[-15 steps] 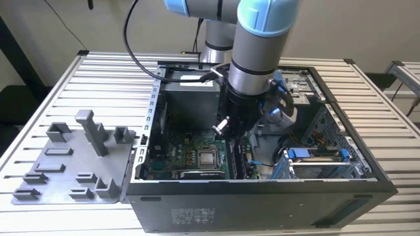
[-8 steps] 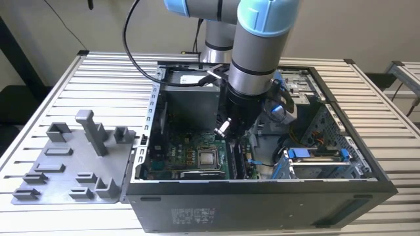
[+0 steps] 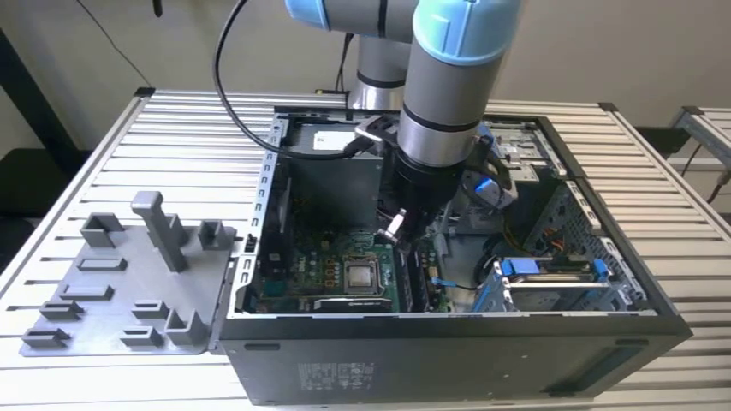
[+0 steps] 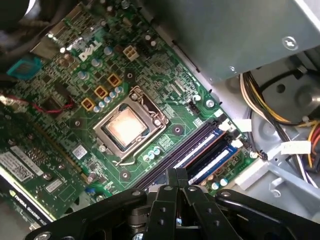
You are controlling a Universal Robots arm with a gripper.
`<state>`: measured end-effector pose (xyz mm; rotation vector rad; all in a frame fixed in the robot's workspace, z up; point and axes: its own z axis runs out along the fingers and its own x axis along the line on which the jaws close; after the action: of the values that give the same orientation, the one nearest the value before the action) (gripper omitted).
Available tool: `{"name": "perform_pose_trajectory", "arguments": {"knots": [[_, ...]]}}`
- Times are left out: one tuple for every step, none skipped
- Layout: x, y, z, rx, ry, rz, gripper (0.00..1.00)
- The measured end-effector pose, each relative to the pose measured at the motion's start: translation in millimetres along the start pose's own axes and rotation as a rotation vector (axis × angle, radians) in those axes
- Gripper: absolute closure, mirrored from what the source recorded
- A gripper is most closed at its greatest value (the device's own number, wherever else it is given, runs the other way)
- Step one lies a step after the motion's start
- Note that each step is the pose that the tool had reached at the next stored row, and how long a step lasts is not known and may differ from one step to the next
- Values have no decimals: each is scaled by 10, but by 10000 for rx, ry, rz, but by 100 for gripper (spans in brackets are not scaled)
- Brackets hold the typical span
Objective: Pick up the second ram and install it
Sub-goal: 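Press down the second ram until it locks into place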
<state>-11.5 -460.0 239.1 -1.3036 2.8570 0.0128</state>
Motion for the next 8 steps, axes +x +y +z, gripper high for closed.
{"name": "perform_pose_trajectory", "arguments": {"knots": [[0,0,1,-1,1,-181,89],[0,0,2,-2,2,-359,89],[0,0,2,-2,3,-541,89],[0,0,3,-2,3,-720,89],[0,0,4,-2,4,-900,89],[0,0,5,-1,4,-1081,89],[0,0,6,0,2,-1260,89],[0,-1,7,2,2,-1446,89]]}}
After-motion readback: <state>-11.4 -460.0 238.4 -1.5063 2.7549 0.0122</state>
